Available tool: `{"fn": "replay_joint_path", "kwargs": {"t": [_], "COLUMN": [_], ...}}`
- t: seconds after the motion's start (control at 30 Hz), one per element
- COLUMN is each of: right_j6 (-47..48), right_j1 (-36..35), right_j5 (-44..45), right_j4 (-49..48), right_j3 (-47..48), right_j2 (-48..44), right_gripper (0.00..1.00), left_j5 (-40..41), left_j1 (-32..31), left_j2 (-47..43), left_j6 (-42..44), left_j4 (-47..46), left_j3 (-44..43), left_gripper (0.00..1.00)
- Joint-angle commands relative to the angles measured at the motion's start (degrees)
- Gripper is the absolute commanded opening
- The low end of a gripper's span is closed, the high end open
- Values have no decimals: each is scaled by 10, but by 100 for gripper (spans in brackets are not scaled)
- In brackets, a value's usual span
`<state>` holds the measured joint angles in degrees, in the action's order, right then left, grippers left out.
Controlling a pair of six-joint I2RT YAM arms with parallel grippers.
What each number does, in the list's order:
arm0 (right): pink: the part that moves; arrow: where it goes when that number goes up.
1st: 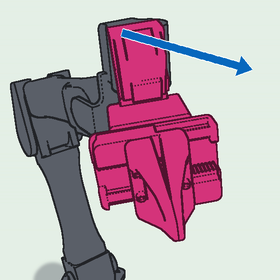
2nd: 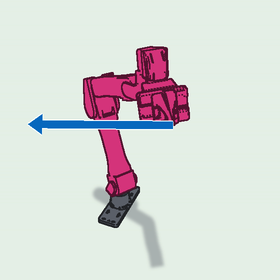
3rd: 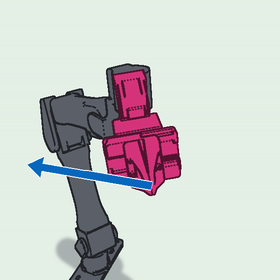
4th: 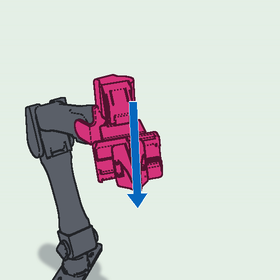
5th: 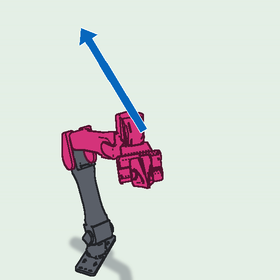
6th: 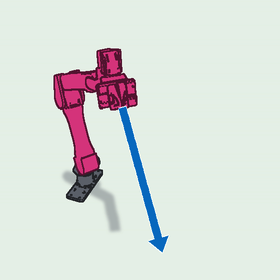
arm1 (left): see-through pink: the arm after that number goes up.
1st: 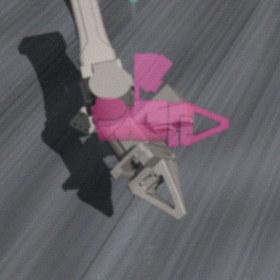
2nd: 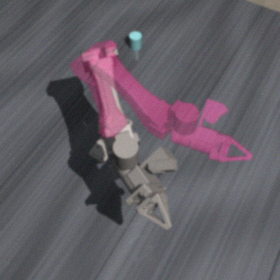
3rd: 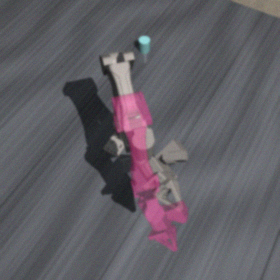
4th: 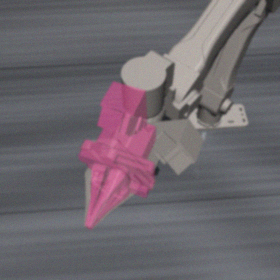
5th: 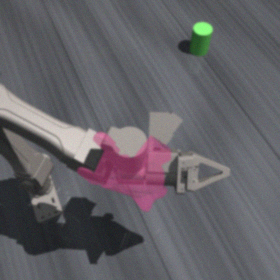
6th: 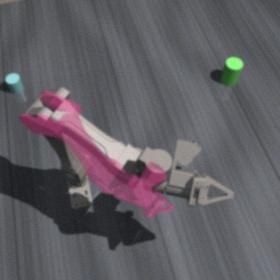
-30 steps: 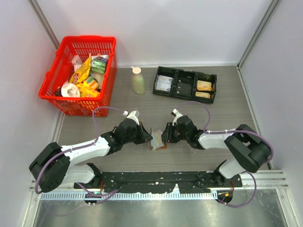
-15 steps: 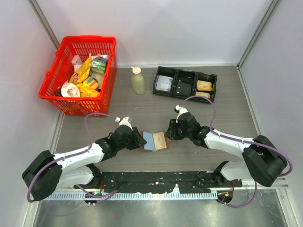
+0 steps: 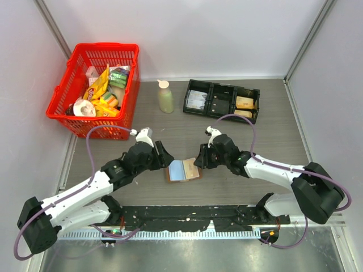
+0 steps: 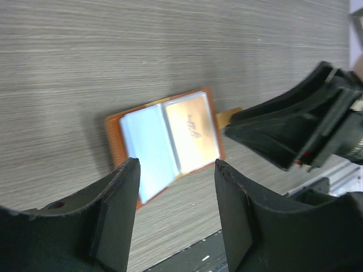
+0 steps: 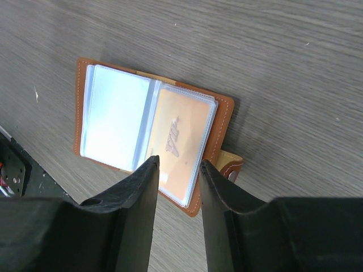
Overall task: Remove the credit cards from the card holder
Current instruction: Remove the credit card from the card holder.
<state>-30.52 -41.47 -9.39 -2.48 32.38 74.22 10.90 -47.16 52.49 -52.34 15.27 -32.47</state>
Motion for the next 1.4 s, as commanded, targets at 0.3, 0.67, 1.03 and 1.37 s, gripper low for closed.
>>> {"fn": "replay_joint_path", "kwargs": {"t": [0.3, 0.67, 1.03, 1.37], "right_j6": [-23, -27, -33, -32], "right_j1": [-6, -6, -6, -7], "right_j5": [-60, -56, 9, 13], "right_j4": [-72, -74, -40, -33], "right_j3": [12, 8, 8, 7], "right_j2": [38, 48, 49, 52], "right_gripper": [40, 39, 39, 39], "left_j5": [-106, -98, -101, -105], "left_j1": [-4, -3, -4, -4], "left_j2": [148, 208, 213, 215], "left_j6": [-16, -27, -29, -30], "left_j4": [-146, -186, -198, -202], "left_j3": [34, 79, 86, 86], "left_gripper": [34, 27, 26, 26]}}
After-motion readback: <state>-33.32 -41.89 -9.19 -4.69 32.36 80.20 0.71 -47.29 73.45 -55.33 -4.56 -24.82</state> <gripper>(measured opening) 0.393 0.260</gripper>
